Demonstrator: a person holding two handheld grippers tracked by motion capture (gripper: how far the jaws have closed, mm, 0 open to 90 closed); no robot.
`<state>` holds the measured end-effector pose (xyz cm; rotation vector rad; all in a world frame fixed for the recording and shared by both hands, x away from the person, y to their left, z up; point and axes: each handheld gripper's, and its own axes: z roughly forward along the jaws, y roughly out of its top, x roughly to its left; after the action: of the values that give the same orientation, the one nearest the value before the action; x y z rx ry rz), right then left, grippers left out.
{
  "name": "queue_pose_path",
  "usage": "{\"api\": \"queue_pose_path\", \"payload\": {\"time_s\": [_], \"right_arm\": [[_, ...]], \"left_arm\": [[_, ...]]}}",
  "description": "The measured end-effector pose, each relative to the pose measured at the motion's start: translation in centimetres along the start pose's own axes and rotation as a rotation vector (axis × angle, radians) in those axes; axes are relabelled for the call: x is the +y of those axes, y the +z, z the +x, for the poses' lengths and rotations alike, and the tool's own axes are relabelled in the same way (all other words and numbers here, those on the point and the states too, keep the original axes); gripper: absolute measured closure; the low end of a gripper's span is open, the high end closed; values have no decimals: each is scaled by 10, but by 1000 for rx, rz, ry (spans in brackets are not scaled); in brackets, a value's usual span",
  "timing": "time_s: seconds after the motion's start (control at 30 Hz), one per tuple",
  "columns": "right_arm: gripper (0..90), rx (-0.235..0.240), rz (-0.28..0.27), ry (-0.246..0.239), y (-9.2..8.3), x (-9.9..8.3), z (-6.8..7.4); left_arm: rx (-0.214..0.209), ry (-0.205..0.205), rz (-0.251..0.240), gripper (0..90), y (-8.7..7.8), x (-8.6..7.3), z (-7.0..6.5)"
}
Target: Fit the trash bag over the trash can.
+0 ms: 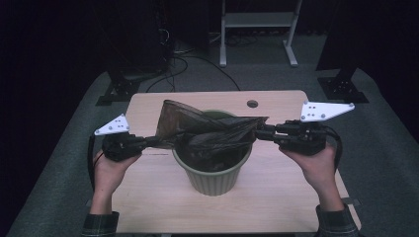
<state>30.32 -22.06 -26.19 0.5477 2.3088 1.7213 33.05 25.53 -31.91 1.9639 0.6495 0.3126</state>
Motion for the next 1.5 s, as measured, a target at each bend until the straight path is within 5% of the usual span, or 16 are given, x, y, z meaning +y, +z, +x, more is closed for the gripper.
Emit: {"api": "queue_pose_path", "payload": {"time_s": [0.17, 0.43, 0.73, 0.83, 0.93, 0.97, 1.07, 1.23, 1.5], "right_arm": [[893, -11, 19, 3, -6, -4, -2], [893, -53, 48, 30, -41, -22, -14], [897, -225, 97, 124, -93, -63, -44], [897, -238, 112, 175, -100, -78, -53], [860, -233, 130, 185, -96, -85, -56], [748, -227, 124, 179, -95, -84, -55], [653, -224, 88, 171, -96, -77, -52], [577, -229, 30, 121, -105, -55, -42], [508, -240, -47, 70, -119, -26, -29]], "left_arm": [[-10, -12, -16, 900, -3, -2, 3], [-137, -62, -144, 900, -13, -8, 8], [-81, -86, -124, 900, -21, -21, 17], [-88, -100, -134, 900, -20, -25, 19], [-76, -79, -109, 899, -16, -22, 17], [-69, -77, -121, 857, -16, -21, 15], [-60, -51, -145, 653, -21, -14, 9], [-59, 13, -195, 432, -38, 7, -6], [-77, 113, -255, 388, -50, 51, -29]]}}
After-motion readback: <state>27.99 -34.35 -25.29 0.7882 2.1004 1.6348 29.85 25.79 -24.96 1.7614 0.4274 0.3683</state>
